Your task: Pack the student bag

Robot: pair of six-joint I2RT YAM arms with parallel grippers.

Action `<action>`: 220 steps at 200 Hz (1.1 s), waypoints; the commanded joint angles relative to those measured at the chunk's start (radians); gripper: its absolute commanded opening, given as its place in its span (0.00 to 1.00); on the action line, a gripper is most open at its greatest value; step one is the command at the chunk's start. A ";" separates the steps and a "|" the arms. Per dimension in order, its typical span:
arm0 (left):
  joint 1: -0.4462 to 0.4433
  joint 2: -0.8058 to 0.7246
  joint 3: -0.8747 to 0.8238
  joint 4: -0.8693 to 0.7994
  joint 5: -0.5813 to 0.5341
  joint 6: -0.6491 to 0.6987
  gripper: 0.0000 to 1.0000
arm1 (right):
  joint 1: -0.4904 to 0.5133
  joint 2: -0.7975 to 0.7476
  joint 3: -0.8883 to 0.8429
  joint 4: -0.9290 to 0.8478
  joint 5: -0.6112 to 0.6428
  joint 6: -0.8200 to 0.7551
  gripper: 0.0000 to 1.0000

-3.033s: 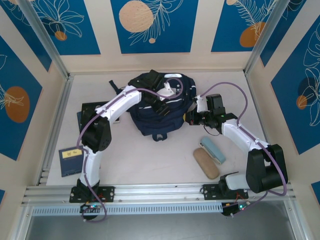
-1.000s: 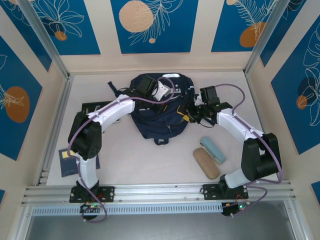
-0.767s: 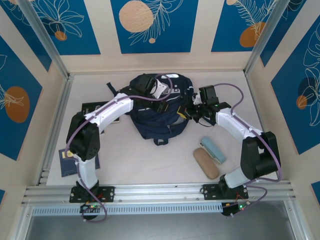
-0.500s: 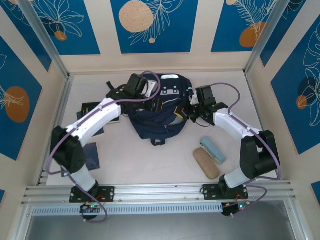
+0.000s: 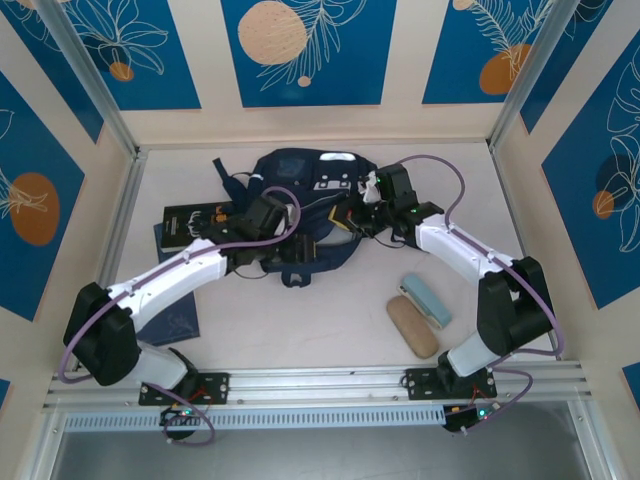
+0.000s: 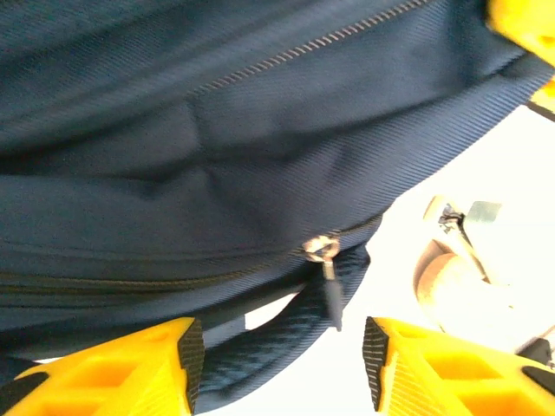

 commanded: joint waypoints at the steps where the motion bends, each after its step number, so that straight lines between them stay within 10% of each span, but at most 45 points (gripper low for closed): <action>1: -0.033 0.008 -0.003 0.070 -0.024 -0.075 0.48 | 0.019 0.009 0.035 0.079 -0.043 0.018 0.00; 220: -0.082 0.082 -0.005 0.087 -0.209 -0.187 0.22 | 0.060 -0.023 -0.055 0.135 -0.088 0.034 0.00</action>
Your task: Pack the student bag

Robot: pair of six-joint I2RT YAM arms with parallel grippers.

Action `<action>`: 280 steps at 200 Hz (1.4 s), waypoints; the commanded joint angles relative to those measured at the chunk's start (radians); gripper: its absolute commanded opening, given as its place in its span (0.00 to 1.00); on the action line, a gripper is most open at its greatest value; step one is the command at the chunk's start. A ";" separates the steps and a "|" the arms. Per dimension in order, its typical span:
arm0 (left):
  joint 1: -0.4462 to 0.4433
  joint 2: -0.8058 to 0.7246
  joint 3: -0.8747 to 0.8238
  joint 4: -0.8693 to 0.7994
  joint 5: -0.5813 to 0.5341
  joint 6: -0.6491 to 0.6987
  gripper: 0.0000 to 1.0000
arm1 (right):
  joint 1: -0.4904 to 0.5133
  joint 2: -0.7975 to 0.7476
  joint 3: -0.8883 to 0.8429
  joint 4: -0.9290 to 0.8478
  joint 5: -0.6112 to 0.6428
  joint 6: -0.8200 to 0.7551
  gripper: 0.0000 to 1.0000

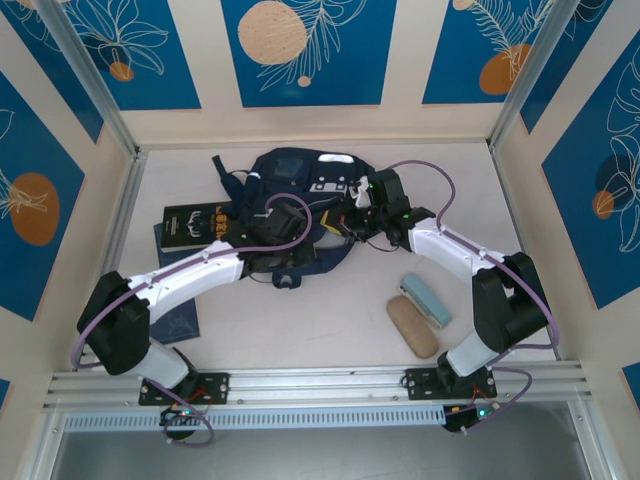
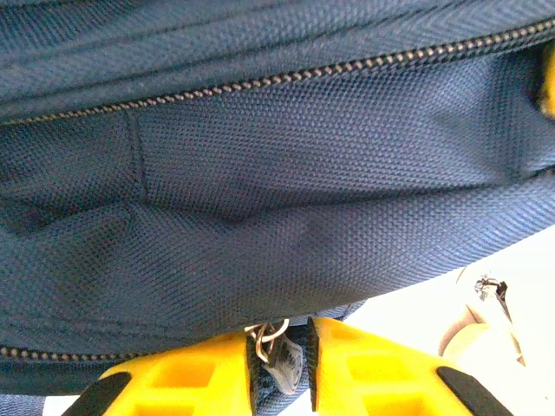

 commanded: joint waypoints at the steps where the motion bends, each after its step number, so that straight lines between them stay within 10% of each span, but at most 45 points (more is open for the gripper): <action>1: -0.008 0.004 -0.005 0.037 -0.017 -0.011 0.22 | 0.022 -0.048 -0.015 0.039 -0.058 -0.012 0.00; 61: -0.008 -0.013 -0.033 0.050 -0.029 -0.001 0.00 | 0.021 -0.067 -0.016 -0.016 -0.025 -0.054 0.00; 185: 0.079 -0.114 0.055 -0.259 0.047 0.231 0.00 | -0.133 -0.130 -0.090 -0.227 0.182 -0.231 0.00; 280: 0.168 -0.046 -0.009 -0.165 0.121 0.372 0.00 | -0.240 -0.073 -0.090 -0.185 0.072 -0.316 0.00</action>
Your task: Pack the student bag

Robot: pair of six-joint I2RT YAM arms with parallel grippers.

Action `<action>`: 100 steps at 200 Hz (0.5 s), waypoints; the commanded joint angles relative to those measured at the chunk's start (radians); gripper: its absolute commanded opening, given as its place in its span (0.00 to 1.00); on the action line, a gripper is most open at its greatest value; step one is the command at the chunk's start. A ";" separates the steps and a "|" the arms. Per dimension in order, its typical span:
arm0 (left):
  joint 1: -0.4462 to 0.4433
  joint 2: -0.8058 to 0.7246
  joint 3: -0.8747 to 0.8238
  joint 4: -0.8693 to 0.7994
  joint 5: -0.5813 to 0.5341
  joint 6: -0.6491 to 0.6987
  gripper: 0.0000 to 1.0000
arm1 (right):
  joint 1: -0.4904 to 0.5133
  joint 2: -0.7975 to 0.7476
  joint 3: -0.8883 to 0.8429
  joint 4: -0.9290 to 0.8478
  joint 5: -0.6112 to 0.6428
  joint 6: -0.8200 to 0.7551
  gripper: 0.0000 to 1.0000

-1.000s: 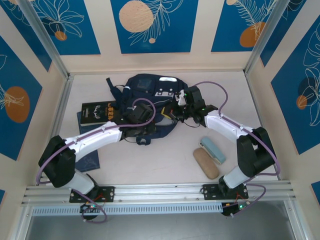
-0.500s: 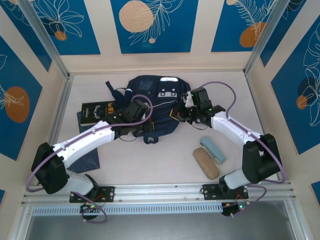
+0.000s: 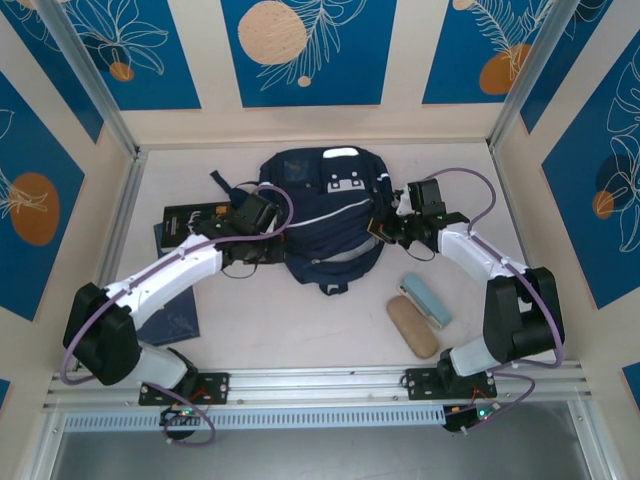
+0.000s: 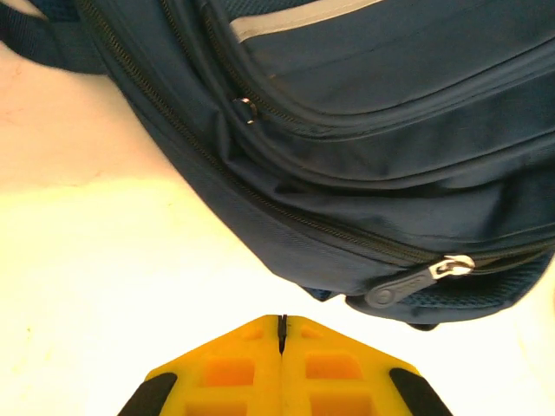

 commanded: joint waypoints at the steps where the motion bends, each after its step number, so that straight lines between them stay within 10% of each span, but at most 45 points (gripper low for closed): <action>1: 0.007 0.023 -0.020 0.053 0.091 0.054 0.00 | 0.000 0.010 0.016 0.028 -0.049 -0.040 0.00; 35: -0.033 0.030 -0.045 0.168 0.204 0.093 0.39 | -0.002 0.008 0.015 0.029 -0.074 -0.041 0.00; 100: -0.048 0.135 -0.034 0.216 0.278 0.166 0.57 | -0.008 0.016 0.018 0.027 -0.097 -0.033 0.00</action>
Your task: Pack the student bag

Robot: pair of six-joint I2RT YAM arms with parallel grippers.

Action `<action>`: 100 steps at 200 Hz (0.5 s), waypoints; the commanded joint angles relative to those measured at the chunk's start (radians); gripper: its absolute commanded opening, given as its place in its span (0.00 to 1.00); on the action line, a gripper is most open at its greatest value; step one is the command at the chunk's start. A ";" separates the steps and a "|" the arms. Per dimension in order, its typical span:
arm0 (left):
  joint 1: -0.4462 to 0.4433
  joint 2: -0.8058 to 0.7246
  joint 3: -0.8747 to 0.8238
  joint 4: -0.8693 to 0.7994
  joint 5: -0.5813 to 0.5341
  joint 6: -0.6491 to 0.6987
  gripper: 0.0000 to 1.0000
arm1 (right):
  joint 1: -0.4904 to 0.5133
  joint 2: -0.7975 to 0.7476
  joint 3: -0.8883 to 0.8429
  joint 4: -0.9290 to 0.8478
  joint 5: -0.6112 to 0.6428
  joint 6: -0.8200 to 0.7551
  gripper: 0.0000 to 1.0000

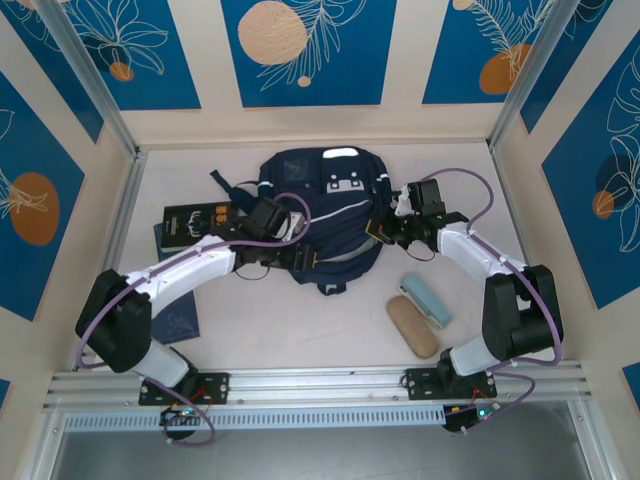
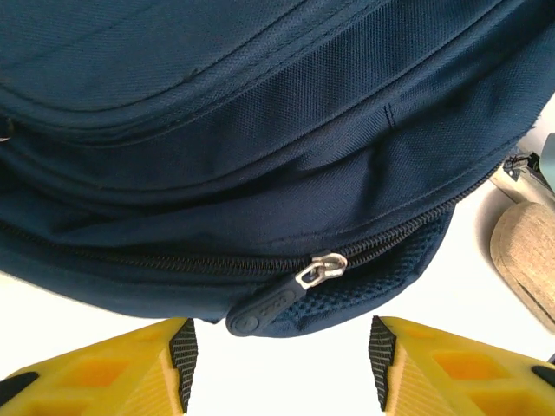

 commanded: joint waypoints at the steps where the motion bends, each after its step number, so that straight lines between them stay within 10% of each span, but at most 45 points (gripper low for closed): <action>1: -0.007 0.048 0.004 0.027 0.057 0.047 0.57 | -0.004 0.011 0.018 0.024 -0.051 -0.015 0.00; 100: -0.008 0.101 -0.026 0.090 0.172 0.031 0.40 | -0.005 0.021 0.000 0.034 -0.056 0.006 0.00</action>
